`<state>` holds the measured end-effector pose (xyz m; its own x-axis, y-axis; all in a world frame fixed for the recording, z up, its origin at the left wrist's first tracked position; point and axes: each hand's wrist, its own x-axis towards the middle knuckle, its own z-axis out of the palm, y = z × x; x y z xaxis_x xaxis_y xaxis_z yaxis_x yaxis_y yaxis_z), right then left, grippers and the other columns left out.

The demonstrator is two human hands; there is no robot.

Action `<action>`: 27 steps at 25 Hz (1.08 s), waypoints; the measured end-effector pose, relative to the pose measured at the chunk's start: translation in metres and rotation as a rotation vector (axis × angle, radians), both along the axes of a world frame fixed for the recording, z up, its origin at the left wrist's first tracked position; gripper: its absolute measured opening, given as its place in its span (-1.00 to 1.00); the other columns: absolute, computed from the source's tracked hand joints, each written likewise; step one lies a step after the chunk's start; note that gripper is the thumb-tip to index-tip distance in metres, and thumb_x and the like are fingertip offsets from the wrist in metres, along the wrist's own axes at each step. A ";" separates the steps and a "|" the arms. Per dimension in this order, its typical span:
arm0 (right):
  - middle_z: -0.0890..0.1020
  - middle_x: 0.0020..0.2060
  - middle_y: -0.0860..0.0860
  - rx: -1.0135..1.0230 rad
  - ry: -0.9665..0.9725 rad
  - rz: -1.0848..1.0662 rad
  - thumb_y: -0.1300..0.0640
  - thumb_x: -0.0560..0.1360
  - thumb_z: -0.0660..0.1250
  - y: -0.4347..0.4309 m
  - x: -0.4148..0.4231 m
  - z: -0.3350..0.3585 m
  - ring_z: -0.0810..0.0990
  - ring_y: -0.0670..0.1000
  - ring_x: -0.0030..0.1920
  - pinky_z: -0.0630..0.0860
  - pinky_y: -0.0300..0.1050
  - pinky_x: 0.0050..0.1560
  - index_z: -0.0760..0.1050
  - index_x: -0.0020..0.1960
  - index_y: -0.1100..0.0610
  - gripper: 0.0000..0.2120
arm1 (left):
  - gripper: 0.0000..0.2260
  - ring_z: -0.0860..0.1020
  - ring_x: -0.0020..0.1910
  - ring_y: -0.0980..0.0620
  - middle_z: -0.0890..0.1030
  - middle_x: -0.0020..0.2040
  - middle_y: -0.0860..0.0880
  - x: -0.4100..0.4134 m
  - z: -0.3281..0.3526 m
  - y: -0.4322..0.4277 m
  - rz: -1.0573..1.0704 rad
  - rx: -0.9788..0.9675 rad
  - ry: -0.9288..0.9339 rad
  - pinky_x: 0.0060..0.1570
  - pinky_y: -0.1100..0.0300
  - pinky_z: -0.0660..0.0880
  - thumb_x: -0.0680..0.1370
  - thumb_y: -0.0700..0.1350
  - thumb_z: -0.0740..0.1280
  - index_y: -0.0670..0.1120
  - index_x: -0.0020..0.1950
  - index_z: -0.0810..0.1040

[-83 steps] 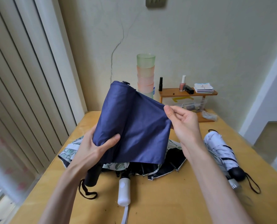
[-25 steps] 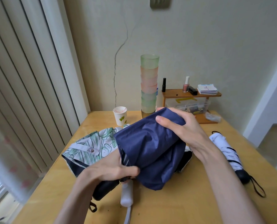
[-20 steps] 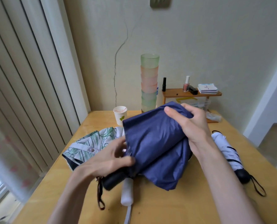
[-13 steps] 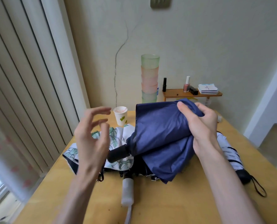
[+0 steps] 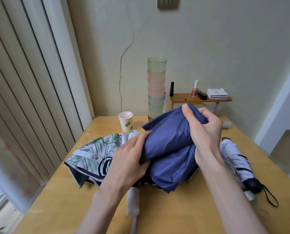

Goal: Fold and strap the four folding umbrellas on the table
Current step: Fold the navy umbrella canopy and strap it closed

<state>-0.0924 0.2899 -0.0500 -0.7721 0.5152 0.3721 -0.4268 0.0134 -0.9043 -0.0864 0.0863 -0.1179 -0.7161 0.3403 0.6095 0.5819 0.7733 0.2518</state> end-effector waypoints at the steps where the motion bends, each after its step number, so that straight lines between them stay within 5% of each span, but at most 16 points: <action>1: 0.31 -0.46 -0.14 0.023 0.021 0.005 0.02 0.56 0.54 -0.003 0.002 0.000 0.27 -0.09 -0.36 0.25 -0.23 -0.32 0.32 -0.36 0.05 -0.52 | -0.28 0.54 0.25 -0.13 0.48 0.39 0.01 0.003 0.004 0.001 0.039 0.005 -0.001 0.06 0.03 0.55 0.36 -0.02 0.44 0.07 0.51 0.33; 5: 0.33 -0.45 -0.12 0.130 0.100 0.006 0.04 0.59 0.51 -0.013 0.004 -0.002 0.30 -0.08 -0.34 0.28 -0.17 -0.28 0.33 -0.35 0.13 -0.52 | -0.04 0.36 0.42 -0.14 0.30 0.48 -0.11 0.016 0.021 0.009 0.064 0.066 0.157 0.40 0.00 0.30 0.33 0.30 0.59 -0.02 0.62 0.33; 8: 0.47 -0.43 -0.07 0.180 0.145 0.023 0.04 0.59 0.52 -0.020 0.006 -0.006 0.43 -0.07 -0.32 0.41 -0.15 -0.24 0.44 -0.30 0.18 -0.59 | -0.13 0.32 0.58 -0.08 0.31 0.60 -0.08 0.020 0.020 0.024 -0.146 0.045 0.200 0.49 -0.03 0.34 0.50 0.11 0.54 -0.06 0.69 0.21; 11: 0.46 -0.43 -0.06 0.201 0.181 0.047 0.07 0.60 0.50 -0.030 0.010 -0.005 0.42 -0.09 -0.34 0.40 -0.20 -0.24 0.45 -0.30 0.22 -0.60 | -0.08 0.40 0.53 0.00 0.31 0.62 0.01 0.015 0.013 0.024 -0.095 0.060 0.156 0.33 0.00 0.50 0.44 -0.15 0.51 0.00 0.72 0.12; 15: 0.29 -0.43 0.08 0.196 0.236 0.034 0.15 0.60 0.49 -0.038 0.015 -0.002 0.26 -0.09 -0.35 0.27 -0.22 -0.27 0.30 -0.35 0.27 -0.50 | -0.16 0.58 0.09 0.06 0.60 0.28 0.18 0.016 0.017 0.015 -0.032 0.127 -0.001 -0.17 0.12 0.52 0.38 0.01 0.51 0.24 0.58 0.19; 18: 0.22 -0.42 0.07 0.147 0.230 0.004 0.25 0.60 0.48 -0.038 0.016 -0.002 0.21 -0.09 -0.34 0.24 -0.19 -0.27 0.24 -0.36 0.26 -0.49 | -0.44 0.56 -0.11 -0.04 0.63 -0.12 0.17 0.015 0.015 0.005 -0.088 0.112 -0.170 -0.25 0.07 0.48 0.37 0.08 0.53 0.26 0.23 0.30; 21: 0.23 -0.40 0.10 0.054 0.160 0.014 0.28 0.58 0.47 -0.037 0.013 -0.005 0.22 -0.08 -0.32 0.26 -0.17 -0.24 0.27 -0.35 0.30 -0.54 | -0.57 0.52 -0.22 -0.12 0.58 -0.23 0.07 0.012 0.015 -0.002 -0.185 0.167 -0.319 -0.24 -0.05 0.53 0.32 0.06 0.49 0.17 0.05 0.35; 23: 0.37 -0.39 0.03 0.075 0.101 0.119 0.19 0.59 0.49 -0.032 0.013 -0.001 0.35 -0.08 -0.29 0.34 -0.22 -0.18 0.39 -0.29 0.27 -0.62 | -0.58 0.48 -0.25 -0.13 0.57 -0.26 0.05 0.012 0.016 -0.003 -0.152 0.196 -0.271 -0.25 -0.08 0.52 0.28 0.05 0.45 0.18 0.05 0.35; 25: 0.65 -0.20 -0.12 0.215 0.011 0.258 0.05 0.57 0.52 -0.024 0.015 0.008 0.61 -0.16 -0.10 0.48 -0.31 -0.03 0.59 -0.08 0.14 -0.82 | -0.53 0.52 -0.22 -0.14 0.61 -0.23 0.06 0.012 0.019 -0.003 -0.090 0.218 -0.179 -0.27 -0.05 0.52 0.27 0.04 0.44 0.20 0.12 0.36; 27: 0.72 -0.04 -0.16 0.333 -0.050 0.294 0.01 0.56 0.53 -0.018 0.017 0.011 0.67 -0.21 0.06 0.54 -0.34 0.04 0.66 0.07 0.02 -0.86 | -0.45 0.60 -0.22 -0.16 0.66 -0.17 0.06 0.012 0.020 -0.004 -0.029 0.164 -0.028 -0.32 0.02 0.51 0.27 0.04 0.44 0.19 0.23 0.36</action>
<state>-0.0754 0.2719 -0.0389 -0.8892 0.1297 0.4387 -0.4115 0.1926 -0.8908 -0.0743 0.0819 -0.0984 -0.7245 0.2585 0.6389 0.5946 0.7032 0.3898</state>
